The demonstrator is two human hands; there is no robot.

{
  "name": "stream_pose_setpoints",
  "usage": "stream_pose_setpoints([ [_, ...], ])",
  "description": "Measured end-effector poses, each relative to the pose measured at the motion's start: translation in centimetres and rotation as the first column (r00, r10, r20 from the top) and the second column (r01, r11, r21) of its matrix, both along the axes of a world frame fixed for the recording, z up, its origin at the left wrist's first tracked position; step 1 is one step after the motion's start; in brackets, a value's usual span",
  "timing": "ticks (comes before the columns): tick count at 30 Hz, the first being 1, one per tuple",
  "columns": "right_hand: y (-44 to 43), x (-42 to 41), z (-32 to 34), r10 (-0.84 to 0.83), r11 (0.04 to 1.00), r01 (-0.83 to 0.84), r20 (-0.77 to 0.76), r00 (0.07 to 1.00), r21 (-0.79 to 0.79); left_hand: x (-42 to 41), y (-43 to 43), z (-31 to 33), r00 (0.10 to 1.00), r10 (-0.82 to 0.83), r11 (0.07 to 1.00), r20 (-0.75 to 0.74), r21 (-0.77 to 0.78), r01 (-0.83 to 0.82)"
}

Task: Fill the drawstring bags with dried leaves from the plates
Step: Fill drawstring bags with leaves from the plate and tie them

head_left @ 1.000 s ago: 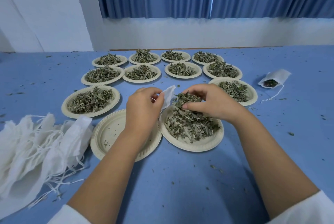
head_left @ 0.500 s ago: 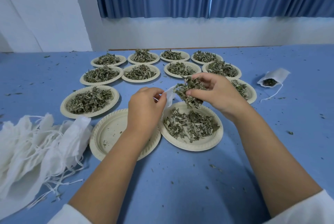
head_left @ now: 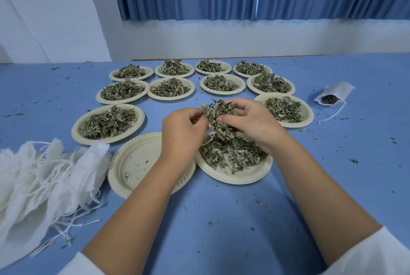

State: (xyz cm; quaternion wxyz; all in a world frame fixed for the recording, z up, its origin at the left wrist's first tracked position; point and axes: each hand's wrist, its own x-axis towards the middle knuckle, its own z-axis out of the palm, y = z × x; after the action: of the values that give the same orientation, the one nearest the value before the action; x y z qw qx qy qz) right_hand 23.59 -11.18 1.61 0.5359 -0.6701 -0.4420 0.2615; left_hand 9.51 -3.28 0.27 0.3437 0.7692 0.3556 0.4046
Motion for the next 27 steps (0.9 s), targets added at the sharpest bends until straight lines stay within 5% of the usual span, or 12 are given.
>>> stream_pose_setpoints([
  [6,0.2,-0.4,-0.3,-0.088,0.995,0.095,0.209,0.974,-0.022,-0.1,-0.3,0.4,0.991,-0.064,0.988,0.116,-0.134,0.080],
  [15,0.0,-0.7,-0.2,-0.063,0.993,0.110,0.586,0.808,-0.045,0.0,-0.5,0.4,0.983,-0.107,0.968,0.152,-0.210,0.138],
  [23,-0.5,-0.8,0.5,0.045,0.995,-0.024,0.234,0.971,-0.094,0.0,-0.3,0.1,0.985,-0.052,0.973,0.166,-0.212,0.087],
  [27,-0.2,-1.4,0.1,-0.009,1.000,0.009,0.330,0.944,0.000,0.0,-0.4,0.2,0.984,-0.063,0.974,0.164,-0.203,0.096],
])
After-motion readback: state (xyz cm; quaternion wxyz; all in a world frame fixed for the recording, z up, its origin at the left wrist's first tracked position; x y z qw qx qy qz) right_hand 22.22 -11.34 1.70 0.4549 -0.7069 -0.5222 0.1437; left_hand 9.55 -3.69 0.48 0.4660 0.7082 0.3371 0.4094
